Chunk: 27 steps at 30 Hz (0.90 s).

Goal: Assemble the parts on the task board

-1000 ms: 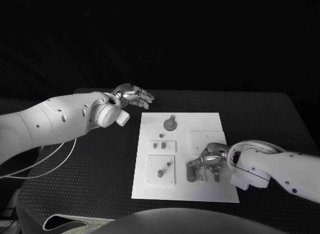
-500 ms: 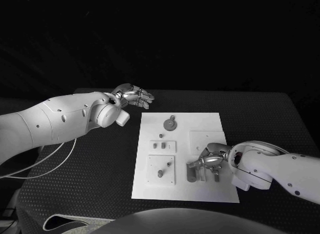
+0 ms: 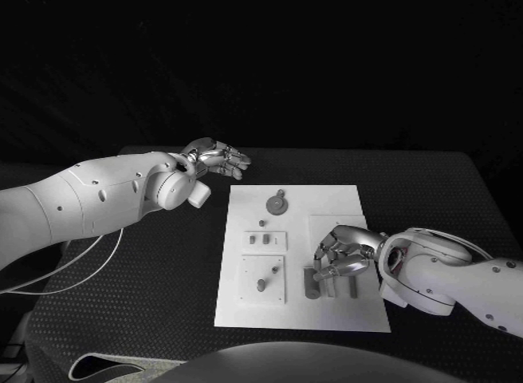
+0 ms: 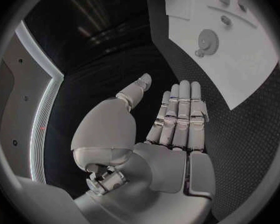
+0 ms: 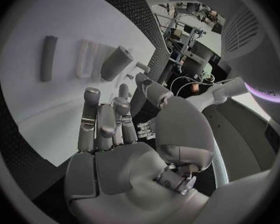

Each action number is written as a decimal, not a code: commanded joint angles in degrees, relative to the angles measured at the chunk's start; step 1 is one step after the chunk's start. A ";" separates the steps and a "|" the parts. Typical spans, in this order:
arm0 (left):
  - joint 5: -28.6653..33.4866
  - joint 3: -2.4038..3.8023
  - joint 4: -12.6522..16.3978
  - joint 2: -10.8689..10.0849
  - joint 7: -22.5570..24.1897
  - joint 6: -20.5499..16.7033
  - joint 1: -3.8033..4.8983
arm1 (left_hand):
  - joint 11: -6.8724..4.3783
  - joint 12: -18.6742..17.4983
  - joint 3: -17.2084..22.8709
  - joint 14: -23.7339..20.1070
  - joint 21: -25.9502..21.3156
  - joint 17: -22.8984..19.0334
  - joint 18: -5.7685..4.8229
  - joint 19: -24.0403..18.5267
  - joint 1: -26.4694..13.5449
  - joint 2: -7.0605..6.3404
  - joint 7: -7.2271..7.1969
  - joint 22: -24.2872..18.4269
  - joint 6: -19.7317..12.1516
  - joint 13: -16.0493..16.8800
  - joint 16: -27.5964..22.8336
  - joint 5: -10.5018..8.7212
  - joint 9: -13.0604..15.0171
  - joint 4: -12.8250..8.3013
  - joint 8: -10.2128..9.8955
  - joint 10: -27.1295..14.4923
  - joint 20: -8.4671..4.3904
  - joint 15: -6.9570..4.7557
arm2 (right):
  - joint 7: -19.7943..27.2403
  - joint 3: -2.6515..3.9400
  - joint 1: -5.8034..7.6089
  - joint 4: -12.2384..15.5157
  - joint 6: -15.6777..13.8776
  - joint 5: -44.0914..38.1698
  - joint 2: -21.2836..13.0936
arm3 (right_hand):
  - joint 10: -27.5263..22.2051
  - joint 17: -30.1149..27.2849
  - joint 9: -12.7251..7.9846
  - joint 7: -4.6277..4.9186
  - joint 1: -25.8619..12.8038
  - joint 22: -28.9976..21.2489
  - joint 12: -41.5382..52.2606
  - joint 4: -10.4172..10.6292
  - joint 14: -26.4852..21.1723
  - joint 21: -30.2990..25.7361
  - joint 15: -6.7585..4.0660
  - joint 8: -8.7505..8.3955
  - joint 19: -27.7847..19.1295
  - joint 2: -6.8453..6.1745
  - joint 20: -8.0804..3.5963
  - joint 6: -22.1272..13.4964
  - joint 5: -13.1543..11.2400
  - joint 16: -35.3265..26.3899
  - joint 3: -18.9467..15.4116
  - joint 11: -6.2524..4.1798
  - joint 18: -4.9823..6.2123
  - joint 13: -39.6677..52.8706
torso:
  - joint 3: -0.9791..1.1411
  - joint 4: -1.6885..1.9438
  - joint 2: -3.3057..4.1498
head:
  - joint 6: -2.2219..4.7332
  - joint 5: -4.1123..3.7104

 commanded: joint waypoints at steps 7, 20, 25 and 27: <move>-0.06 0.03 0.19 -0.08 0.41 0.72 0.07 | -0.02 0.33 0.02 -0.07 0.32 0.11 0.14 -0.31 -0.40 -0.07 0.11 -0.06 -0.30 0.07 -0.26 -0.05 -0.06 0.28 0.40 -0.54 0.11 0.39 | 8.99 -0.06 -0.08 0.23 2.93 -16.44 0.23 | 0.67 -0.57 2.64 -0.52 2.10 0.85 0.48 -1.24 0.03 0.10 -0.38 2.08 0.15 0.28 0.29 2.43 0.18 0.15 -0.52 -0.97 0.78 0.18 | -0.06 0.03 0.00 | -0.10 -0.17; -0.06 0.03 0.19 -0.20 0.36 0.95 0.06 | -0.01 0.35 0.02 -0.08 0.32 0.13 0.14 -0.32 -0.42 -0.07 0.11 -0.06 -0.31 0.07 -0.28 -0.05 -0.08 0.32 0.42 -0.56 0.12 0.40 | 10.68 -0.08 -1.43 -0.10 2.94 -25.02 1.43 | 3.72 0.36 5.79 -1.84 4.78 0.92 1.56 -1.89 1.26 0.28 -0.45 4.02 0.57 1.65 0.05 5.10 0.18 0.62 -0.14 -2.11 0.78 1.01 | -0.04 0.07 0.02 | -0.47 -0.04; -0.06 0.03 0.18 -0.18 0.35 0.98 0.06 | -0.01 0.35 0.02 -0.08 0.33 0.14 0.14 -0.32 -0.42 -0.06 0.11 -0.06 -0.31 0.08 -0.29 -0.05 -0.08 0.33 0.43 -0.57 0.12 0.40 | 10.56 -0.08 -1.96 -0.36 2.30 -28.12 1.81 | 4.26 0.53 6.20 -1.95 5.36 0.93 1.81 -2.02 1.49 0.32 -0.40 4.09 0.64 1.94 -0.02 5.27 0.18 0.71 -0.11 -2.23 0.78 1.27 | -0.03 0.09 0.03 | -0.57 0.06; -0.06 0.03 0.19 -0.20 0.34 0.98 0.06 | -0.01 0.36 0.02 -0.08 0.33 0.14 0.14 -0.33 -0.42 -0.06 0.11 -0.07 -0.31 0.08 -0.29 -0.05 -0.09 0.34 0.44 -0.57 0.12 0.40 | 10.49 -0.08 -2.09 -0.39 2.05 -29.04 1.88 | 4.34 0.56 6.31 -1.97 5.53 0.94 1.81 -2.05 1.55 0.34 -0.38 4.09 0.67 2.09 -0.04 5.30 0.18 0.73 -0.11 -2.25 0.78 1.27 | -0.01 0.10 0.02 | -0.60 0.09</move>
